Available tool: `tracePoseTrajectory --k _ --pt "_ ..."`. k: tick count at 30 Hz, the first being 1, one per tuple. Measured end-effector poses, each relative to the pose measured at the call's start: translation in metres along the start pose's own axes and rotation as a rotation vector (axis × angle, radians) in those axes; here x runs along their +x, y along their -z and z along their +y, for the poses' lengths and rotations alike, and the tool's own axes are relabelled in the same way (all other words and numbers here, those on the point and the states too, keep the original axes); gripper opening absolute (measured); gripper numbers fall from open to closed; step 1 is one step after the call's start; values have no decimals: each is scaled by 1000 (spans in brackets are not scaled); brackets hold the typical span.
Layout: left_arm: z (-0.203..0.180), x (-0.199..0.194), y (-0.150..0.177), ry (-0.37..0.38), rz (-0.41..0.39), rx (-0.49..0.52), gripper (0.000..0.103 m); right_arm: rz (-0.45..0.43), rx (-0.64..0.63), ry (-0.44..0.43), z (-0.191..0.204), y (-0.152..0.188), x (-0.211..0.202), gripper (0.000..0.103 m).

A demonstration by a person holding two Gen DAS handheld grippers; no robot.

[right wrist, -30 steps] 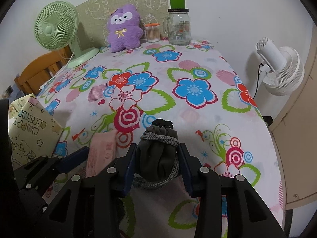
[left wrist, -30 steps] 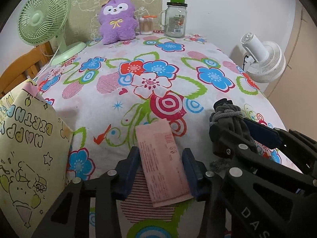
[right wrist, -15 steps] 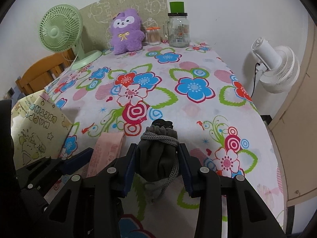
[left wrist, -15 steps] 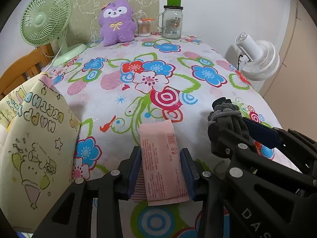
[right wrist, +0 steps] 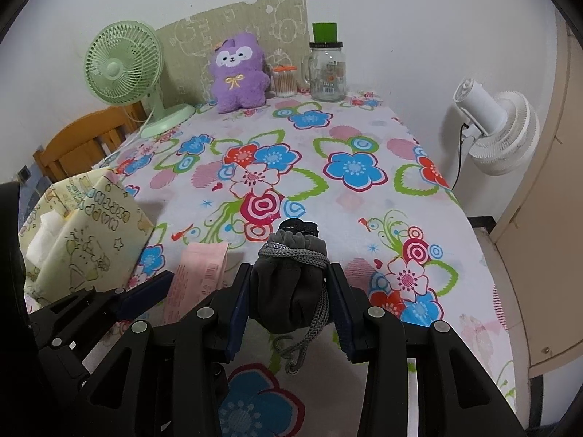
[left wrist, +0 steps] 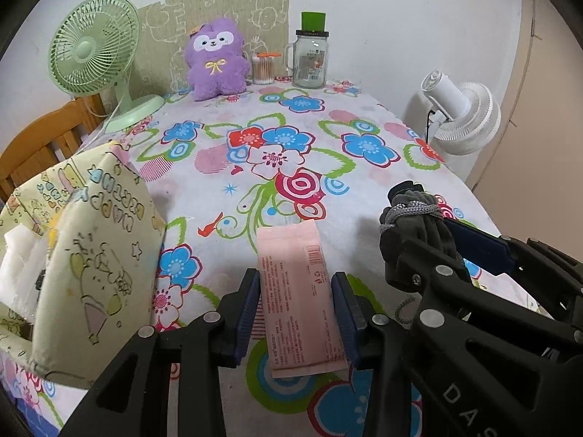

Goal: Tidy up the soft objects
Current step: 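Lift the pink packet and grey sock with both tools and carry toward the box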

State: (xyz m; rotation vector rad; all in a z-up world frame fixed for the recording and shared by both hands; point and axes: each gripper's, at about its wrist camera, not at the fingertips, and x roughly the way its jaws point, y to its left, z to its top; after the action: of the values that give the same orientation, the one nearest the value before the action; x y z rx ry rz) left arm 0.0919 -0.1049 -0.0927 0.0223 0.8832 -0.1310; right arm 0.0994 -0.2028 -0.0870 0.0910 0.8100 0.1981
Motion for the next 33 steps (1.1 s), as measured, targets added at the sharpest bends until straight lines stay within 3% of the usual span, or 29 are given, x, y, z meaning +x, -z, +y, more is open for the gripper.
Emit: tracePoseTrajectory --k 33 --pt "-3 -85 -7 -5 -156 44 41 -142 3 13 19 -5 -88 44"
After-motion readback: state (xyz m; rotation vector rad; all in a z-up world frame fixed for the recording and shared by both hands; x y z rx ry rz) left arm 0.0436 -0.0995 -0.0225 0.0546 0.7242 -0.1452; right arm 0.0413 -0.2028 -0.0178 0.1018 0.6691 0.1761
